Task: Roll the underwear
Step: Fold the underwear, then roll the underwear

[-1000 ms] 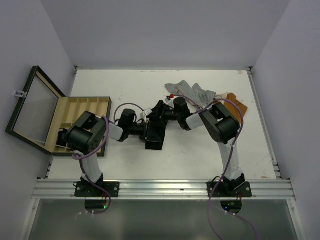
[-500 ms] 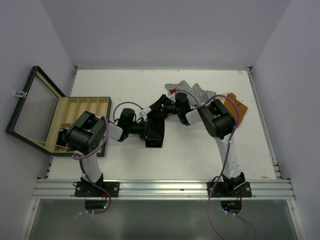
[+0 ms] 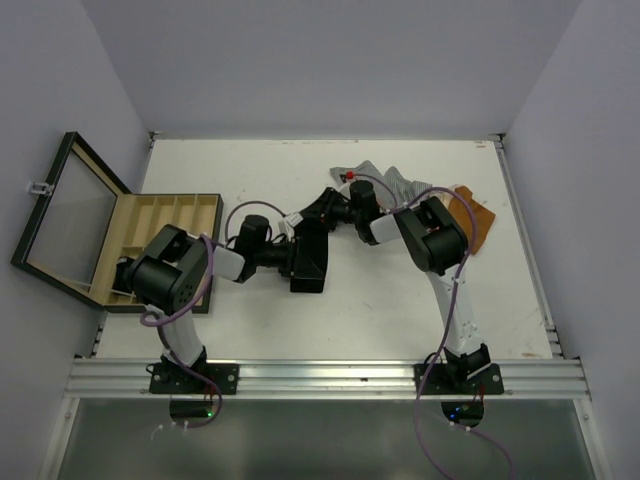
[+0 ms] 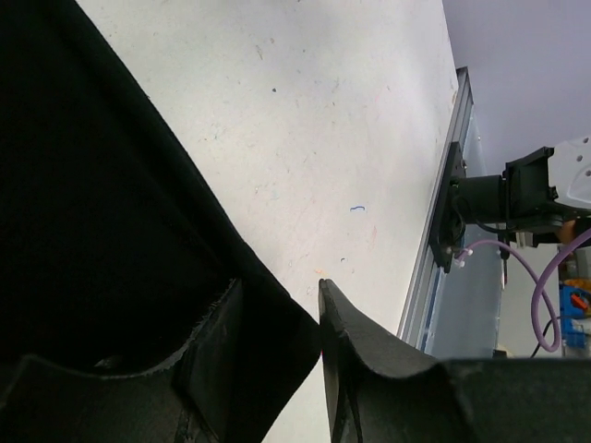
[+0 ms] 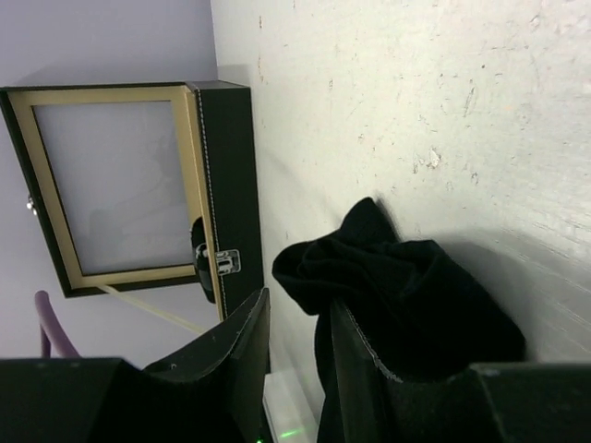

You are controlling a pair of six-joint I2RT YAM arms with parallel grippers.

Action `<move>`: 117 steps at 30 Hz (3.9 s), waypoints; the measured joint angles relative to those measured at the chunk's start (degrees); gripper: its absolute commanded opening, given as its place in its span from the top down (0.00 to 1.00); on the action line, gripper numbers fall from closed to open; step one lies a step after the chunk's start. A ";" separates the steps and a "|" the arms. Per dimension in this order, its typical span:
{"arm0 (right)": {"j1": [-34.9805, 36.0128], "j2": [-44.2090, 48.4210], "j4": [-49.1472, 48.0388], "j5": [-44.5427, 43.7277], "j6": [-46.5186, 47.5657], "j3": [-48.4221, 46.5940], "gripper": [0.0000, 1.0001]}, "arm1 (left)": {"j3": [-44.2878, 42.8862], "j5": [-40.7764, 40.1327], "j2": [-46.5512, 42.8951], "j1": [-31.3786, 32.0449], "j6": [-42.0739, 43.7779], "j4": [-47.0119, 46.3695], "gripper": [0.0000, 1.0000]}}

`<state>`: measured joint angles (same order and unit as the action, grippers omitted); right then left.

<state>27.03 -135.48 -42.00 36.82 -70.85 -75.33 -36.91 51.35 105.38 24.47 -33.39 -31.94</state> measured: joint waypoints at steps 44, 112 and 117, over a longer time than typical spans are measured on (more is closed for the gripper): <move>-1.18 21.90 14.21 7.76 19.91 29.00 0.82 | -15.06 -5.49 -23.43 -7.58 31.95 38.14 0.53; 1.36 14.88 44.81 24.83 41.11 14.91 0.70 | -7.13 -47.98 -15.04 35.93 83.95 43.21 1.00; 0.24 19.85 47.52 19.78 44.94 14.40 0.51 | -11.06 -42.56 -13.66 33.42 83.27 49.09 1.00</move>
<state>27.27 -115.63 5.52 56.60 -25.91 -60.93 -47.97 8.80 91.72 57.89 49.89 17.15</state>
